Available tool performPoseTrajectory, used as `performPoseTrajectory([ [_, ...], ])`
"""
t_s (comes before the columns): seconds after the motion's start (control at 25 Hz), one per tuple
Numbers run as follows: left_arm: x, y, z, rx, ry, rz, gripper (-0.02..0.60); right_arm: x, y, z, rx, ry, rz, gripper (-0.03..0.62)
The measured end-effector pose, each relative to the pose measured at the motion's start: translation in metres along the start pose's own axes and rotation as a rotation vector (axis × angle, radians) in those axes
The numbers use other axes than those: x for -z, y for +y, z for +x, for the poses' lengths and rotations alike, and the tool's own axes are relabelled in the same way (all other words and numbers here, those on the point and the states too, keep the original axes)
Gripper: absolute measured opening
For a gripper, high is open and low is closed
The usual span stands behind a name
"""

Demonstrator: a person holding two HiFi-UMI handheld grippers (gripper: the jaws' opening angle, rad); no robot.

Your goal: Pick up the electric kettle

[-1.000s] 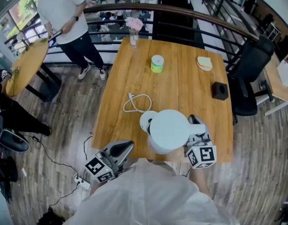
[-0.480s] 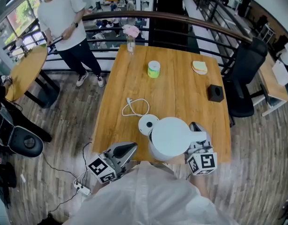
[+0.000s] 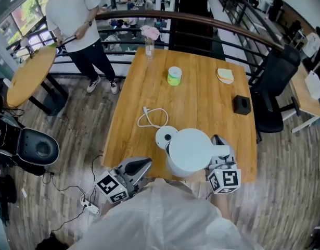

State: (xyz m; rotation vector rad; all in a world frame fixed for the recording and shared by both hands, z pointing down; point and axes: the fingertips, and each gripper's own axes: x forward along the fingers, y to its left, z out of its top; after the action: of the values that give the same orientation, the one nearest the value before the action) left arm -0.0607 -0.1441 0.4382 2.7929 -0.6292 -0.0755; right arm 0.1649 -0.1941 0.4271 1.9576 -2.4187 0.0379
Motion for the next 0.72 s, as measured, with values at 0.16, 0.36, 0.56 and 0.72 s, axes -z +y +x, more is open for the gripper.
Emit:
performPoseTrajectory([
  [0.16,-0.0001,0.0008,-0.0012,-0.001,0.0,-0.002,0.008,-0.0002,0.0016,0.0029,-0.003,0.002,0.006,0.014],
  [0.36,-0.0006,0.0007,-0.0011,-0.002,-0.002,0.0,0.008,-0.0017,0.0004,0.0048,0.002,-0.001,0.005,0.014],
  [0.56,-0.001,-0.0017,-0.004,-0.006,-0.006,0.001,0.008,-0.0032,-0.0006,0.0022,0.008,-0.003,0.004,0.014],
  [0.72,-0.0015,-0.0032,-0.0047,-0.004,-0.005,0.003,0.008,-0.0039,-0.0013,0.0009,0.014,-0.004,0.001,0.014],
])
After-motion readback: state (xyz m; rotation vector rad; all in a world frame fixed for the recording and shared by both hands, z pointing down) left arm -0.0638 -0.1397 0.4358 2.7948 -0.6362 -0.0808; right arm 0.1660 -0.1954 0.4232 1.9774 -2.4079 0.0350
